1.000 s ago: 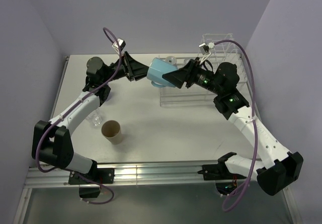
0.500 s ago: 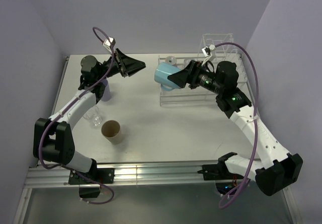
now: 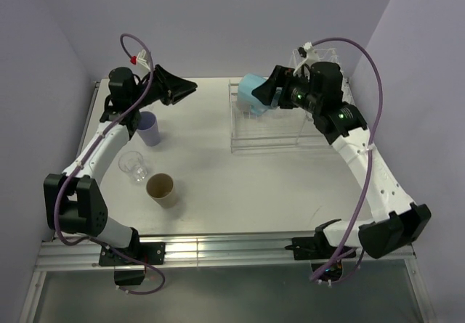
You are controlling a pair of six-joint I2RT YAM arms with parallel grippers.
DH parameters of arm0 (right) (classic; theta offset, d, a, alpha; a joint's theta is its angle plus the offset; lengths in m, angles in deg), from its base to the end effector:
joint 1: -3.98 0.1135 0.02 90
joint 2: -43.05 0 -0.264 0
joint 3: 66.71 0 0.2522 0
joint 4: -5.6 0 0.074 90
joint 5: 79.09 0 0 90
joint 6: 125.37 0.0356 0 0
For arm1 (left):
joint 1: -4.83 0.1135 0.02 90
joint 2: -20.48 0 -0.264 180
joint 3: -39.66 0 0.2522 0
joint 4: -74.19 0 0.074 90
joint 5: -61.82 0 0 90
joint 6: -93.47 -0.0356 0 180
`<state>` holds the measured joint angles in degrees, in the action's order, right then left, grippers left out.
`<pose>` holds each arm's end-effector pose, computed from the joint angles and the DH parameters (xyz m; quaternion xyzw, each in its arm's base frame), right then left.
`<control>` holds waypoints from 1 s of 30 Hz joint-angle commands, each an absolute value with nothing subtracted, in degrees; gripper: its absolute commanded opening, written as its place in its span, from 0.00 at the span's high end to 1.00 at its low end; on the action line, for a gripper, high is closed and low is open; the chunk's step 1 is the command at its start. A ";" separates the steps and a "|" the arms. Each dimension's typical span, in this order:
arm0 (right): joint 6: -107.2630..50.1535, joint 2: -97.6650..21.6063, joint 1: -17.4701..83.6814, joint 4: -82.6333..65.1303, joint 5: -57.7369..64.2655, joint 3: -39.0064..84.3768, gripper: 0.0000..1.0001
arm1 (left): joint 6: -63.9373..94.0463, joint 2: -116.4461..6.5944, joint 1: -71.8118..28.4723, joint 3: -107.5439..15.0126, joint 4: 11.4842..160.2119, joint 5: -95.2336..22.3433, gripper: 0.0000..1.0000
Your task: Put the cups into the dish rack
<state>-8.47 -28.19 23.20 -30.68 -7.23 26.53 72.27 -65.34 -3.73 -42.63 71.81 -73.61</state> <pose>0.2545 0.1005 0.4314 -0.0443 0.7844 0.3519 0.5089 0.3438 -0.0774 0.3593 -0.0968 0.7055 -0.6188 0.3317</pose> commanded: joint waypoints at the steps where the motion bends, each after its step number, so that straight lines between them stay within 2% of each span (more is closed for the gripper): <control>1: -13.39 -32.96 22.79 -35.21 1.22 34.66 1.00 | 61.60 -61.17 -3.78 -48.00 87.81 -68.27 0.64; 4: -15.50 -38.93 22.79 -40.57 4.83 40.55 1.00 | 56.05 -58.63 -3.78 -51.61 98.98 -62.83 0.63; 11: -19.90 -51.24 24.19 -50.15 10.81 53.11 1.00 | 48.04 -53.18 -3.78 -56.27 111.93 -56.49 0.61; 17: -22.18 -59.86 26.04 -55.43 17.05 59.72 1.00 | 45.40 -49.75 -3.78 -55.31 114.23 -56.31 0.61; 30: -25.44 -71.91 29.20 -62.03 17.76 68.51 1.00 | 42.41 -48.78 -3.78 -54.52 116.25 -57.10 0.61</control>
